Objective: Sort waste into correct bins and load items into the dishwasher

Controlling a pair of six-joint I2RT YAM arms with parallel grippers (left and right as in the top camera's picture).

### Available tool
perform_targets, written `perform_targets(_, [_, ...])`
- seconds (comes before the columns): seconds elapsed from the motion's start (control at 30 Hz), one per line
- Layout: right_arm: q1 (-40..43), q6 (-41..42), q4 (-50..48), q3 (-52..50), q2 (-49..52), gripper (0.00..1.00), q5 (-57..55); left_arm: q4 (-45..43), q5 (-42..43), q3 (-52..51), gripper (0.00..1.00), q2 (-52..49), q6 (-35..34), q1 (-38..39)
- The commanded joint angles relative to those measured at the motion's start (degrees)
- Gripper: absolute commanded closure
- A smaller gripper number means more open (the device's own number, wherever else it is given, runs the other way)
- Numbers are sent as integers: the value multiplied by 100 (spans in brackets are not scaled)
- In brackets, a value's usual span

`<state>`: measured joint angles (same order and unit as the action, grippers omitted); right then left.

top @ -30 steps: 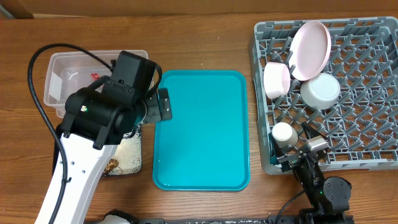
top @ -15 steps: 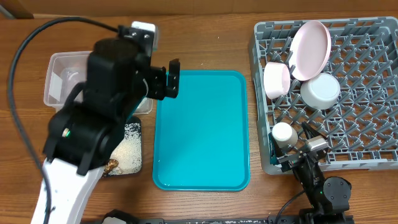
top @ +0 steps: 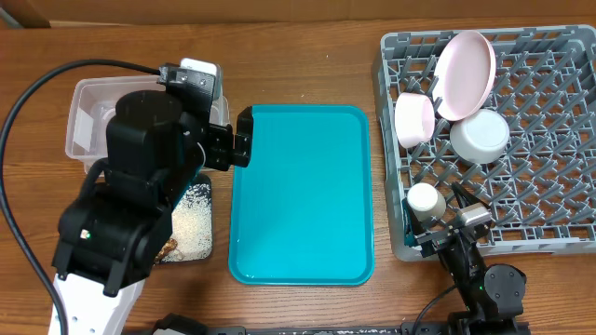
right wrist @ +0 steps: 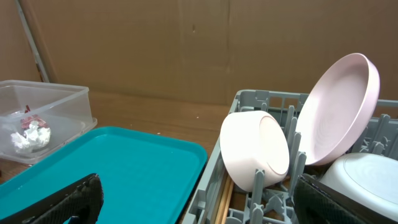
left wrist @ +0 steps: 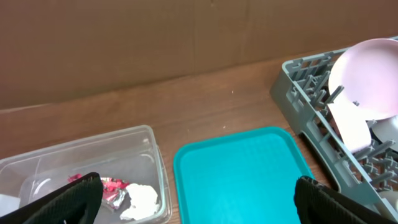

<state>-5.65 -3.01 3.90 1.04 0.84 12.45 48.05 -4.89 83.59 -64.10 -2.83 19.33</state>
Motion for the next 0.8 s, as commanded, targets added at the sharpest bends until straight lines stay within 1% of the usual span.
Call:
perform_targets(0.0, [15,-4,-35,-57,-50,0,-39,-496,197,-474,0,363,94,-157])
perform_targets(0.17, [15,-4,-35,-57,-50,0,-39,-1906,1204,-1770,0,1167,92,-601])
perform_targets(0.23, [15,-4,-35,-57,-50,0,-39,-2479,1449,-2376,0,1606,90,-741])
perform_targets(0.33, [15,-4,-35,-57,-50,0,-39,-2977,1462,-3112,0,2256,92,-841])
perform_targets(0.43, [15,-4,-35,-57,-50,0,-39,-3233,1443,-3762,0,2964,39,-920])
perform_targets(0.57, [15,-4,-35,-57,-50,0,-39,-3512,1434,-4527,0,3838,-251,-1095])
perform_targets(0.77, [15,-4,-35,-57,-50,0,-39,-4277,1373,-5687,0,4970,-278,-1154])
